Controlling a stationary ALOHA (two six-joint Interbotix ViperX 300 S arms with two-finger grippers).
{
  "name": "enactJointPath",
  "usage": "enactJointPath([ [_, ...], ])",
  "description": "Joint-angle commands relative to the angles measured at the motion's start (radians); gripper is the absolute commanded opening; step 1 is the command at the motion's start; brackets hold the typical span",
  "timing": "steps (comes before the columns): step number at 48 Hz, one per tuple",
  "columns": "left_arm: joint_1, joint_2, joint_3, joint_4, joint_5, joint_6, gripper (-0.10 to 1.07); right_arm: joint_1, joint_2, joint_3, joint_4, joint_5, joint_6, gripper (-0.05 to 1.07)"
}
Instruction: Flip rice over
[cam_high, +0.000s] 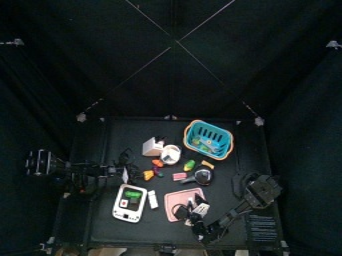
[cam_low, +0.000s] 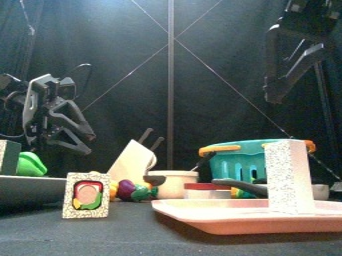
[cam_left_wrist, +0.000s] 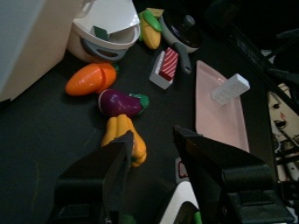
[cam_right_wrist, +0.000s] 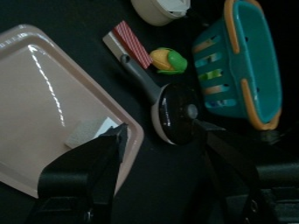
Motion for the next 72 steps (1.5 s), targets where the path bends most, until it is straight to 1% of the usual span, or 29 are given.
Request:
enactJointPath([
  [1,-0.003,-0.003,-0.011,0.0,-0.005,0.002,0.81,0.012,-0.081,0.032,-0.032,-0.038,0.106,0.93],
  [9,-0.003,-0.003,-0.011,0.0,-0.005,0.0,0.81,0.017,-0.12,0.121,-0.041,-0.115,0.276,0.93],
  [15,-0.003,-0.003,-0.011,0.0,-0.005,0.0,0.81,0.023,-0.146,0.173,-0.058,-0.149,0.411,0.93],
  [19,-0.003,-0.003,-0.009,0.002,-0.005,0.0,0.81,0.041,-0.164,0.21,-0.091,-0.183,0.517,0.93],
  [26,-0.003,-0.003,-0.009,0.0,-0.005,0.0,0.81,0.086,-0.202,0.282,-0.186,-0.233,0.729,0.91],
  [30,-0.003,-0.003,-0.009,0.0,-0.005,0.0,0.81,0.091,-0.206,0.318,-0.212,-0.278,0.822,0.91],
  [34,-0.003,-0.003,-0.011,0.0,-0.005,0.0,0.81,0.091,-0.206,0.356,-0.225,-0.353,0.891,0.89],
  [41,-0.003,-0.003,-0.011,-0.006,-0.005,0.002,0.81,0.072,-0.202,0.399,-0.259,-0.462,0.959,0.86],
  [44,-0.003,-0.003,-0.011,-0.009,-0.005,0.002,0.81,0.067,-0.207,0.414,-0.281,-0.489,0.976,0.83],
  [52,-0.002,-0.003,-0.009,-0.009,-0.005,0.003,0.81,0.071,-0.236,0.443,-0.307,-0.476,1.011,0.74],
  [58,-0.003,-0.003,-0.009,-0.009,-0.005,0.003,0.81,0.072,-0.242,0.465,-0.282,-0.474,1.034,0.67],
  [63,-0.003,-0.003,-0.009,-0.009,-0.005,0.003,0.81,0.071,-0.238,0.479,-0.232,-0.479,1.042,0.63],
  [67,-0.003,-0.003,-0.009,-0.009,-0.005,0.003,0.81,0.064,-0.225,0.483,-0.187,-0.499,1.04,0.61],
  [72,-0.002,-0.003,-0.009,-0.009,-0.005,0.003,0.81,0.055,-0.215,0.488,-0.176,-0.531,1.037,0.61],
])
